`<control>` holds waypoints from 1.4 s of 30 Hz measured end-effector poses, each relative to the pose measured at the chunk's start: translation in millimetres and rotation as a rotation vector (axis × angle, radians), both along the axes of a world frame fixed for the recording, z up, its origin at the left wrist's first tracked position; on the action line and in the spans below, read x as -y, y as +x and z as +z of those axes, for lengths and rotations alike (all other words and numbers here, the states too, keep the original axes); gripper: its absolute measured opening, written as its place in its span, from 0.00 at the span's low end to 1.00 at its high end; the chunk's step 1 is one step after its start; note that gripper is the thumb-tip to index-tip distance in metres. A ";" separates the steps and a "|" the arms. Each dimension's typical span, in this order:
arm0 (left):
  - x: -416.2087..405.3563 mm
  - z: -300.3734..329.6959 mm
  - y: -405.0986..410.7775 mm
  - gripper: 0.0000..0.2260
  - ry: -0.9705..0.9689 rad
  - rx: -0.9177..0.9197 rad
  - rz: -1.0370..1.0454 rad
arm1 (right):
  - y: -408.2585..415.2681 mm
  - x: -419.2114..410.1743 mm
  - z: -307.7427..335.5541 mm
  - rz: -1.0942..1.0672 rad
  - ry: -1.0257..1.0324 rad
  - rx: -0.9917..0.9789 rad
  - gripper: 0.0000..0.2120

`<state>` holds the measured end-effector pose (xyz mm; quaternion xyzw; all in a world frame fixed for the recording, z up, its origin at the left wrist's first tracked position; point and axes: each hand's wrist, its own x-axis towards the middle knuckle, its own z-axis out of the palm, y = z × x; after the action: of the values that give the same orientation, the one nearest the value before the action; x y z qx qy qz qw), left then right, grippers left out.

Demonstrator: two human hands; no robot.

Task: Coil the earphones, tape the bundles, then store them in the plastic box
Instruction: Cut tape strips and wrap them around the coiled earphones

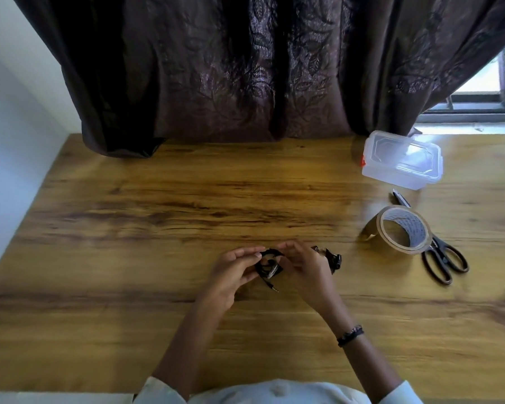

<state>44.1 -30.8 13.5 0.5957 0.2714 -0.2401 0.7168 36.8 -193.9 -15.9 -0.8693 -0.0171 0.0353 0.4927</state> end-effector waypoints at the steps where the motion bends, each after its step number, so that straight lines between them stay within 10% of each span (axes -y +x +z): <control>1: 0.2 -0.1 0.1 0.07 0.003 -0.001 0.000 | -0.5 -0.7 -0.1 0.038 -0.046 0.074 0.11; 23: 6.3 0.7 -8.1 0.08 0.091 0.124 -0.026 | 8.1 0.8 6.9 0.433 -0.524 0.477 0.07; 35: 5.8 -6.7 -14.4 0.08 0.250 0.313 -0.083 | 14.7 -3.4 18.8 0.181 -0.071 0.041 0.04; 42: 1.4 -3.7 -15.0 0.09 0.236 0.338 -0.133 | 26.1 3.2 32.1 0.099 0.280 -0.532 0.10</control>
<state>29.1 -32.2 9.9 0.7238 0.1336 -0.1503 0.6601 62.9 -197.1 16.2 -0.7513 0.0656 0.2832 0.5924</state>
